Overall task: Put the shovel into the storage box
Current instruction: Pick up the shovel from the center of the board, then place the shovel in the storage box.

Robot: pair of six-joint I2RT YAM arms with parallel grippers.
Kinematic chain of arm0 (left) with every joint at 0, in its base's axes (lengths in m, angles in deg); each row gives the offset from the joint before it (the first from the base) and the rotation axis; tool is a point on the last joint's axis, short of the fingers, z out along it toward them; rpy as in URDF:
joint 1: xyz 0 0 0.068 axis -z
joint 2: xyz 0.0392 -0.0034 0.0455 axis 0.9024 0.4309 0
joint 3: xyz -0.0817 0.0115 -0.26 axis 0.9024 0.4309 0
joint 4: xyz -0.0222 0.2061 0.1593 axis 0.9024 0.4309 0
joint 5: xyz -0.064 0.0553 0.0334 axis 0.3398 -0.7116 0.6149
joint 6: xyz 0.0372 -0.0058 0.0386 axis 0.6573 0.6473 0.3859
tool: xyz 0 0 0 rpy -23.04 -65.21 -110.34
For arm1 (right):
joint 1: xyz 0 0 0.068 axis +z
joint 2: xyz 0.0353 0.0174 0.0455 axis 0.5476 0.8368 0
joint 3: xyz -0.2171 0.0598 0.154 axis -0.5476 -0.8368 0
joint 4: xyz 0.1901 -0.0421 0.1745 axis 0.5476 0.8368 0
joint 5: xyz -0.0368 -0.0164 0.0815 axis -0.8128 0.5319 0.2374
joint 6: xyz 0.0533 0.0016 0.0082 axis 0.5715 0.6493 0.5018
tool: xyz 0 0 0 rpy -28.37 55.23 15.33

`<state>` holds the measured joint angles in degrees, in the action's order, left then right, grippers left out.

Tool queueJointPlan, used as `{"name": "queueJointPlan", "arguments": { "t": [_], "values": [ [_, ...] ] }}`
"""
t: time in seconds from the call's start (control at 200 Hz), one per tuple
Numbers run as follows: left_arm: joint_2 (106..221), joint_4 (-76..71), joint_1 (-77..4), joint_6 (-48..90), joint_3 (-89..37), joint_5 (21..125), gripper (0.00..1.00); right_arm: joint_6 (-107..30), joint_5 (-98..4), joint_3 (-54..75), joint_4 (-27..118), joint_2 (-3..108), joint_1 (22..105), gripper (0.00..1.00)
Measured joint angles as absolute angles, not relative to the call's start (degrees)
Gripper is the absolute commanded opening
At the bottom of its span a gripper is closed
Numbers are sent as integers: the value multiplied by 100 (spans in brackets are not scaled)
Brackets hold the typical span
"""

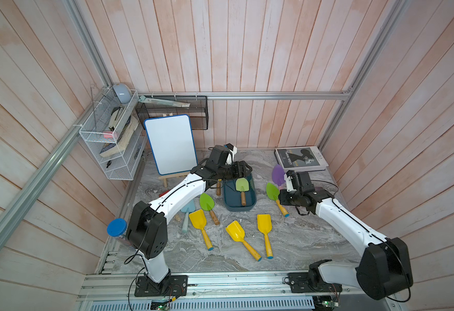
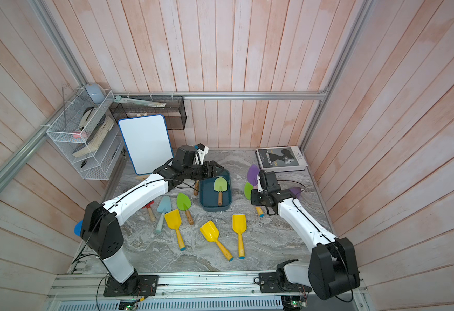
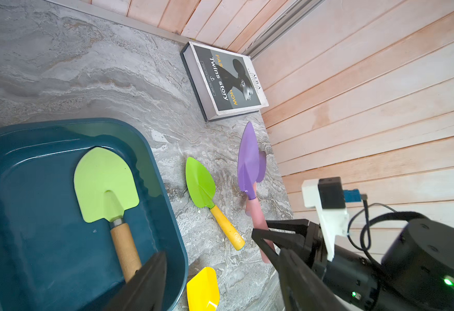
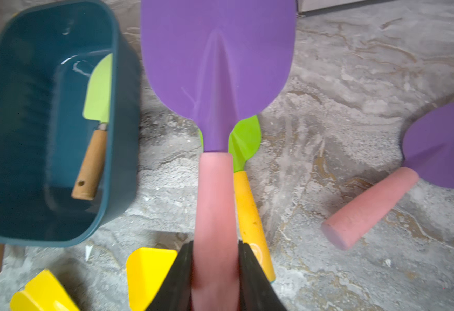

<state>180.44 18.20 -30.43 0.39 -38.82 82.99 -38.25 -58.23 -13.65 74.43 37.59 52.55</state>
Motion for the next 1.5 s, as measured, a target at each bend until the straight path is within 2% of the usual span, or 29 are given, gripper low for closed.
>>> {"name": "queueJointPlan", "arguments": {
  "t": [0.405,1.065,1.5],
  "values": [
    [17851,1368,-3043,-42,-3383,8480,71,-3093,-5668,-1367,7253,3202,6276,0],
    [18455,1110,-3043,-243,-3545,8740,70,-2879,-5301,-1468,6767,3204,6626,0],
    [18560,999,-3043,-291,-3550,8817,48,-2841,-5292,-1457,6765,3407,6746,0]
  ]
}}
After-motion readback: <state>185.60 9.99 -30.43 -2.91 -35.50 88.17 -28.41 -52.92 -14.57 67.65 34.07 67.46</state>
